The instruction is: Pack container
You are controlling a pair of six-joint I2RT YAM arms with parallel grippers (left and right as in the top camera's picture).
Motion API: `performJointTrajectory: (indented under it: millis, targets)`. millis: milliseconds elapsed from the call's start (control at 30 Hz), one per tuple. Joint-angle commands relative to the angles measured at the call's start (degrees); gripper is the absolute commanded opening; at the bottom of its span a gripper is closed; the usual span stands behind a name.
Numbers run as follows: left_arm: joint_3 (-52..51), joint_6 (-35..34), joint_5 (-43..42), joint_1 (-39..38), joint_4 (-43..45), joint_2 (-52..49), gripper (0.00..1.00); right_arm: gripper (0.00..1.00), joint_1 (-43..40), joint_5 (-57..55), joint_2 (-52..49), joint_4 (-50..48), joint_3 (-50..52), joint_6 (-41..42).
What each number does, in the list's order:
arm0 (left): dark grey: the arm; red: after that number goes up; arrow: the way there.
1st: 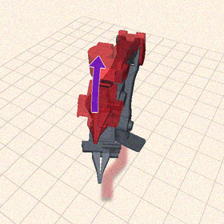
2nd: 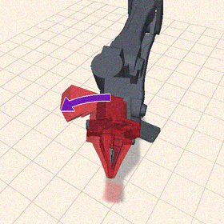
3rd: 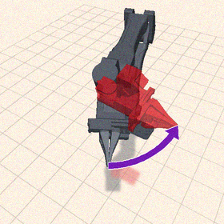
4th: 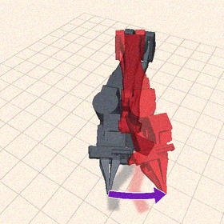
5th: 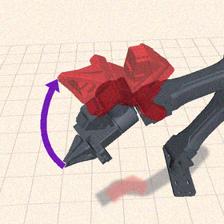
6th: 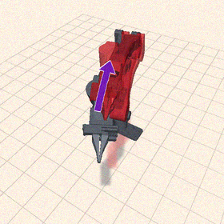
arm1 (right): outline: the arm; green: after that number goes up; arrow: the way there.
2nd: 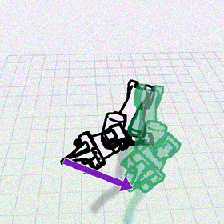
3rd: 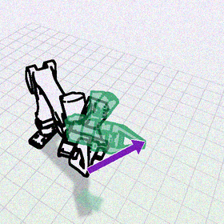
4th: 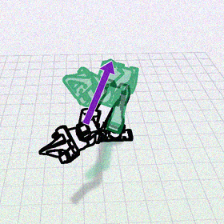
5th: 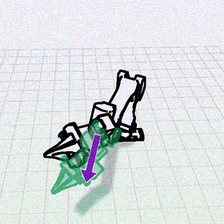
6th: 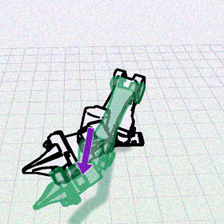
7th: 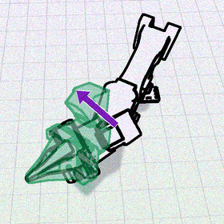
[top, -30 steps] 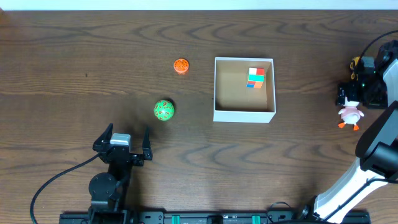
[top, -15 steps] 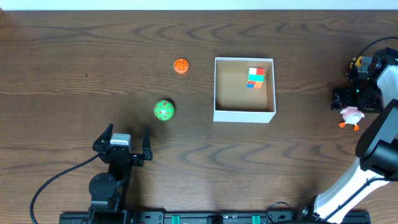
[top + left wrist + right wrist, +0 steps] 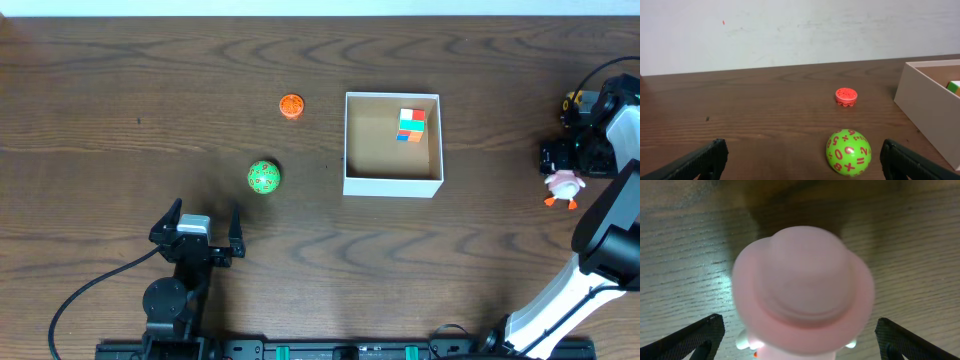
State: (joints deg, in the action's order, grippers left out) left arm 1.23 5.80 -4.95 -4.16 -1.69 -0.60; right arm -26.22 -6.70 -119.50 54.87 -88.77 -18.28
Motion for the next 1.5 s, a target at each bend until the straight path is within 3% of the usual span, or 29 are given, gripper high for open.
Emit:
performJointTrajectory:
  millis: [0,1000,1200,1267,1367,1467]
  targets:
    - [-1.0,-0.5,-0.4,0.2,-1.9,0.4,0.98,0.99,-0.6,-0.7,-0.4,-0.5,0.4,-0.7]
    - [-1.0,-0.5,-0.4,0.2,-1.9,0.4,0.98,0.97,-1.6,2.6,-0.9,-1.9,2.5,-2.1]
    - [-1.0,-0.5,-0.4,0.2,-1.9,0.4,0.98,0.88,-1.6,2.7,-0.9,-2.4,3.1,-2.1]
    - [-1.0,-0.5,-0.4,0.2,-1.9,0.4,0.98,0.82,-1.6,2.7,-0.9,-2.4,3.1,-1.9]
    - [-1.0,-0.5,-0.4,0.2,-1.9,0.4,0.98,0.62,-1.6,2.7,-0.9,-2.6,3.1,-1.5]
    - [-1.0,-0.5,-0.4,0.2,-1.9,0.4,0.98,0.57,-1.6,2.7,-0.9,-2.8,3.1,-0.5]
